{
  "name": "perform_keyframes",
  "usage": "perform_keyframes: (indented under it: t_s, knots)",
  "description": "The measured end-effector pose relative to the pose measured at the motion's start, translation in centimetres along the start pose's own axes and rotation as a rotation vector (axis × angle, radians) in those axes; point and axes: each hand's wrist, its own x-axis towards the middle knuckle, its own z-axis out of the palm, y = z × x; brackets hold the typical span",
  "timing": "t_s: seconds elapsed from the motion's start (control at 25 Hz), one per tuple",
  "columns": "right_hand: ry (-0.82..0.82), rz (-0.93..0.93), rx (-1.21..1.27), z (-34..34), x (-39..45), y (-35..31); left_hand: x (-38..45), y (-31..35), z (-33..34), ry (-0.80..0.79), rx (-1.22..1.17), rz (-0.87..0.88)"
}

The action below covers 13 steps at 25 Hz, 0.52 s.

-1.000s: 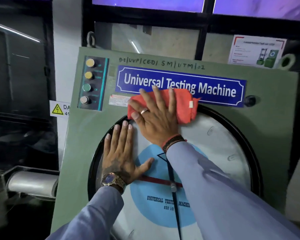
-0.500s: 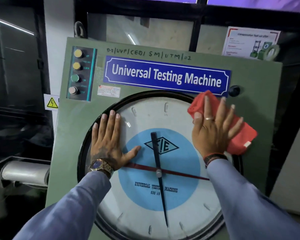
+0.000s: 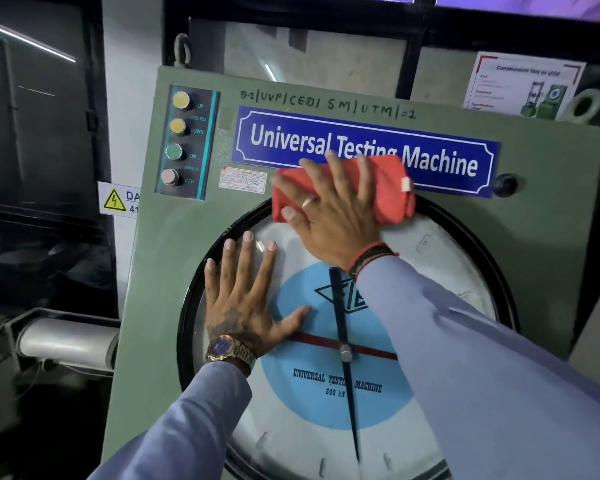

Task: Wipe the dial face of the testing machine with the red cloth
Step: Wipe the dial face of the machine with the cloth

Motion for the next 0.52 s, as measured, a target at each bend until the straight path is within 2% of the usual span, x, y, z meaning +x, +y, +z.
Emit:
perform_keyframes:
  t_s: [0.08, 0.16, 0.28, 0.44, 0.52]
  knots:
    - [0.000, -0.076, -0.015, 0.4, 0.1, -0.8, -0.4, -0.1, 0.2, 0.013, -0.007, -0.002]
    - [0.045, -0.041, 0.012, 0.4, -0.5, 0.3, -0.5, -0.1, 0.1, 0.016, -0.002, -0.006]
    - [0.115, 0.204, 0.025, 0.3, -2.4, 3.4, -0.3, -0.1, 0.1, 0.006, -0.003, -0.003]
    - [0.191, 0.597, 0.037, 0.5, -9.4, 9.0, -0.2, 0.1, -0.3, -0.023, 0.003, -0.012]
    - [0.192, 0.718, 0.036, 0.6, -12.4, 10.1, -0.3, 0.1, -0.5, -0.037, -0.002, -0.011]
